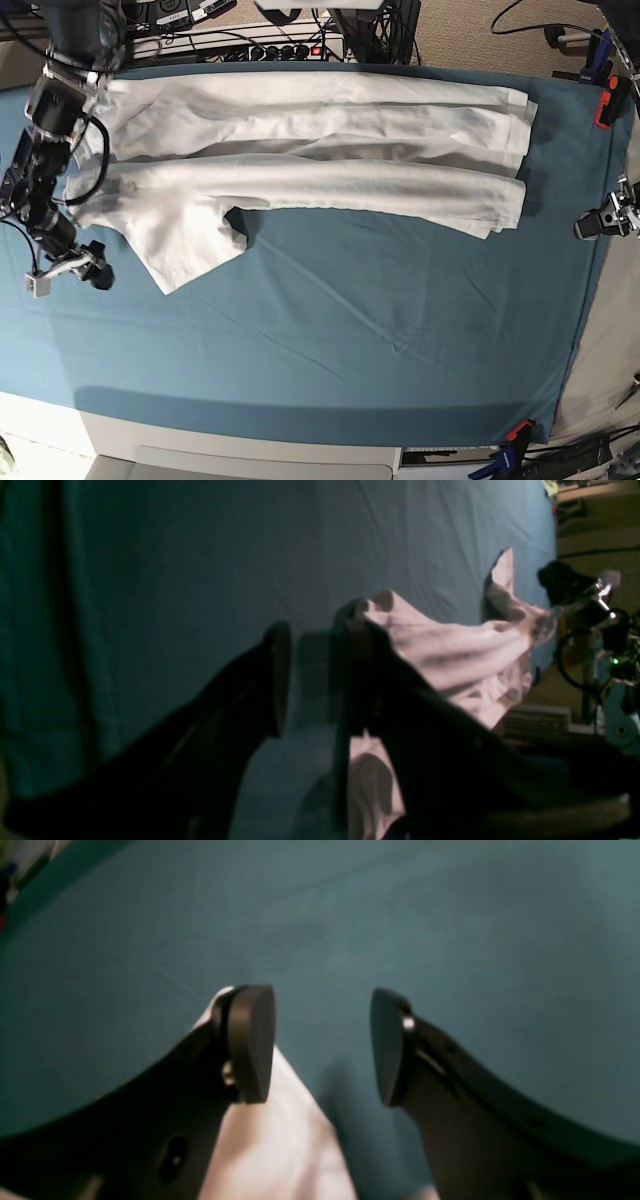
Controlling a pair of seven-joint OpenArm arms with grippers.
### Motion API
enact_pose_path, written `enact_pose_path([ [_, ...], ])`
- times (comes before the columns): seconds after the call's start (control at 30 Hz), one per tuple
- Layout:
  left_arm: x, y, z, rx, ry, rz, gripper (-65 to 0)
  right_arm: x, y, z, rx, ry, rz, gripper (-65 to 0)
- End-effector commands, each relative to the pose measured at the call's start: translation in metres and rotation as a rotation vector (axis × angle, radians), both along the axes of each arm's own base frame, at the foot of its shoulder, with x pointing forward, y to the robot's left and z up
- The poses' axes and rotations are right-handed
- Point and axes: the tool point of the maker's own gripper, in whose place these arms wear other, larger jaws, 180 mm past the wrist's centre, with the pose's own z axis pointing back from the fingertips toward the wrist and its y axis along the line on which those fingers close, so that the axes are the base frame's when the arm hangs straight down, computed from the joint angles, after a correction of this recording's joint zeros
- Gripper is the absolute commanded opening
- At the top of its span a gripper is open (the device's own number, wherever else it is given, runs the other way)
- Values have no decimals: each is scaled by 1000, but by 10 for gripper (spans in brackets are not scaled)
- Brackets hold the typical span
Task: Fold the T-shirt properly
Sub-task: 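Lower the right gripper to the sleeve end of the folded shirt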
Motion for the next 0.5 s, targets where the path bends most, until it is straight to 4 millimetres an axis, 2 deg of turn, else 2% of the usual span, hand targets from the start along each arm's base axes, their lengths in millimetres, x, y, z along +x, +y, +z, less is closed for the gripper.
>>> enact_pose_path([
  [0.0,11,12,22,17,-60,16,-458,14,-6,22,19,-59,-9,-341],
  [0.2,11,12,22,16,-62,18,-458,21,21,6,133,14,38,-341],
  [0.33,12,12,22,15,-65,21,-458,19,35,-8,89,75,91,-341],
  [0.47,12,12,22,15,-65,21,-458,15,57,-25,24,152,189,-341],
])
